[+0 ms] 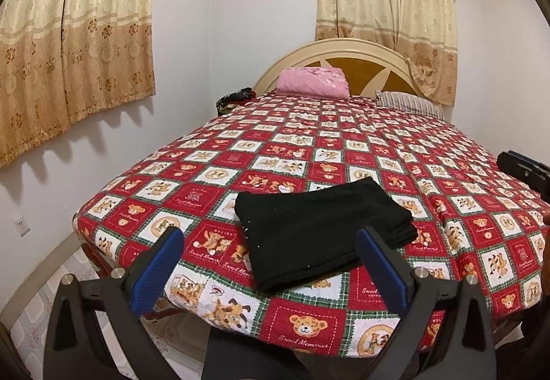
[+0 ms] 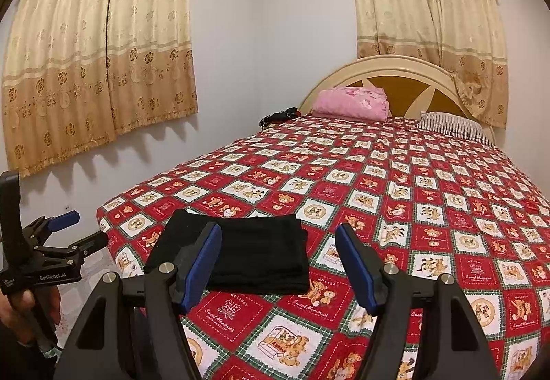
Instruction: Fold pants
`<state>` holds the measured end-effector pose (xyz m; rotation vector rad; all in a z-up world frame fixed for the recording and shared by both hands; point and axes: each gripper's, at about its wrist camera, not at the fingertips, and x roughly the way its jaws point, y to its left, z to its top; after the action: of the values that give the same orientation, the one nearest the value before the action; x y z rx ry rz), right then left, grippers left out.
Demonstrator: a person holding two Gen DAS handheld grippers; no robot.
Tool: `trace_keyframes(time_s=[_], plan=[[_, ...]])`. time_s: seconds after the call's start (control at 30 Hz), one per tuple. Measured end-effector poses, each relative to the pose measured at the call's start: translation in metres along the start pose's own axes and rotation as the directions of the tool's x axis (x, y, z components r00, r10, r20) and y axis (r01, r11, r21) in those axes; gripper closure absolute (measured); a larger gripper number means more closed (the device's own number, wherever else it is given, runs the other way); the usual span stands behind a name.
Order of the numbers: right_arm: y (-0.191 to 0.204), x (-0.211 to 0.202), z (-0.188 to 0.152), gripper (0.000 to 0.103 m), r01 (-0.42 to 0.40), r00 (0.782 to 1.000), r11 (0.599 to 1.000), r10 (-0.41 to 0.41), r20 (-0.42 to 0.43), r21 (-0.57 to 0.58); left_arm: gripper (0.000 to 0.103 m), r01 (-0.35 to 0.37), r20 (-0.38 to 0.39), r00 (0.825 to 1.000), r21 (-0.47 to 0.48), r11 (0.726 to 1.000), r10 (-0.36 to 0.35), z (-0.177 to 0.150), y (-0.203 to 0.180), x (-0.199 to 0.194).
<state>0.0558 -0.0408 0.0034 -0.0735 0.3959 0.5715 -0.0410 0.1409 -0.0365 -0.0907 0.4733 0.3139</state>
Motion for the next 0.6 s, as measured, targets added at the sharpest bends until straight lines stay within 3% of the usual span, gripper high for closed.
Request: trace_keyframes(time_s=[0.27, 0.47, 0.6], plan=[[0.003, -0.003, 0.000, 0.033, 0.009, 1.000, 1.000, -0.009, 0.013, -0.026, 0.000, -0.023, 0.032, 0.999, 0.017, 1.000, 0.023, 0.001, -0.003, -0.003], [0.005, -0.004, 0.000, 0.033, 0.013, 1.000, 0.999, -0.013, 0.016, -0.035, 0.000, -0.008, -0.013, 1.000, -0.018, 1.000, 0.008, -0.002, 0.002, 0.007], [0.004, -0.004, 0.000, 0.033, 0.015, 1.000, 0.999, -0.014, 0.019, -0.036, 0.000, -0.014, -0.003, 1.000, -0.005, 1.000, 0.014, -0.005, -0.001, 0.005]])
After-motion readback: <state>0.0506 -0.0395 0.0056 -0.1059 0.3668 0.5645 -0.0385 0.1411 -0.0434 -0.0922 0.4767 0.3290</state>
